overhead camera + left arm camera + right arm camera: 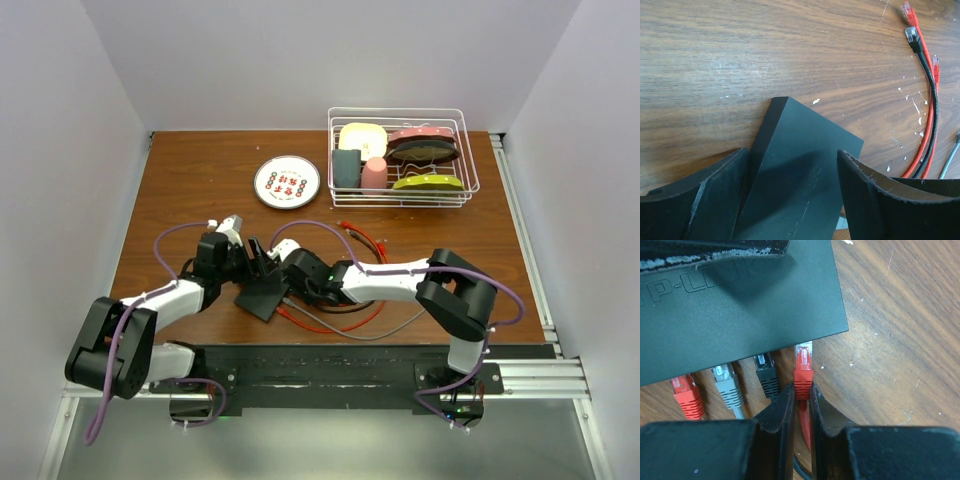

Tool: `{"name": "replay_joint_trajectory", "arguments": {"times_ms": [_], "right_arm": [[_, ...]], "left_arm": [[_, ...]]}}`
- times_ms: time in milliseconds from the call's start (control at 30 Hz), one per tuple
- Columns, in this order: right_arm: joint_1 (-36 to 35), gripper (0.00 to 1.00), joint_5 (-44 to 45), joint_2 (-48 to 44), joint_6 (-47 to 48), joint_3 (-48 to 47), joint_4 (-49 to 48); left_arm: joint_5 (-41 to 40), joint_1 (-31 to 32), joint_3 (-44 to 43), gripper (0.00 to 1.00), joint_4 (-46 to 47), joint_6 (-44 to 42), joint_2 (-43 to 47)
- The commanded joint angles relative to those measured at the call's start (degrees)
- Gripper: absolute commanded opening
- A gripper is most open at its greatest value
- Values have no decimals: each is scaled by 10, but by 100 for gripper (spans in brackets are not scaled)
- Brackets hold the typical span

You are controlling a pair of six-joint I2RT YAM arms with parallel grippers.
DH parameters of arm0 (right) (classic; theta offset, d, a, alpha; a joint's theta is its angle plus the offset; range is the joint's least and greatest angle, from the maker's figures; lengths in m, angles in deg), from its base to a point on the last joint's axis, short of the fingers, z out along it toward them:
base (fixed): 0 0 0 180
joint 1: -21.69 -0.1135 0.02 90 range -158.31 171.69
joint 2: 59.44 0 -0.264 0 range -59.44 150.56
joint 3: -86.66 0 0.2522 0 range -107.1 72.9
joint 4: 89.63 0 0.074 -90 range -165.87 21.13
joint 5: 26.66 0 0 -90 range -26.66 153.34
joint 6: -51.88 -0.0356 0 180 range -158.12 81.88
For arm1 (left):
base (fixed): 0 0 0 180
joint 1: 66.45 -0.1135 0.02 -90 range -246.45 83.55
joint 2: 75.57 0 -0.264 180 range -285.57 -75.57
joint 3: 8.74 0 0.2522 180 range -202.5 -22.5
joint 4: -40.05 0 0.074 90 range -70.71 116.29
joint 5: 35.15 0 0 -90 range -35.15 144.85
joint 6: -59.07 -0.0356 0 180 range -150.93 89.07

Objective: Insert the plug into the switch port

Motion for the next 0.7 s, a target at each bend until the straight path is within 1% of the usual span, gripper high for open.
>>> {"name": "replay_joint_trajectory", "arguments": {"times_ms": [0, 500, 533, 600, 633, 667], "right_arm": [[-5, 0, 2, 11, 10, -37, -36], [-5, 0, 15, 18, 79, -66, -22], [-5, 0, 14, 18, 83, -66, -22], [-5, 0, 14, 13, 97, -63, -23], [-6, 0, 13, 11, 101, -63, -24], [-6, 0, 11, 11, 109, -63, -25]], "left_arm": [[54, 5, 12, 72, 0, -5, -15], [64, 5, 13, 67, 0, -27, -31], [64, 5, 13, 62, 0, -28, -31], [67, 5, 14, 55, 2, -33, -35], [70, 5, 14, 49, 4, -34, -38], [70, 5, 14, 46, 4, -34, -38]]}}
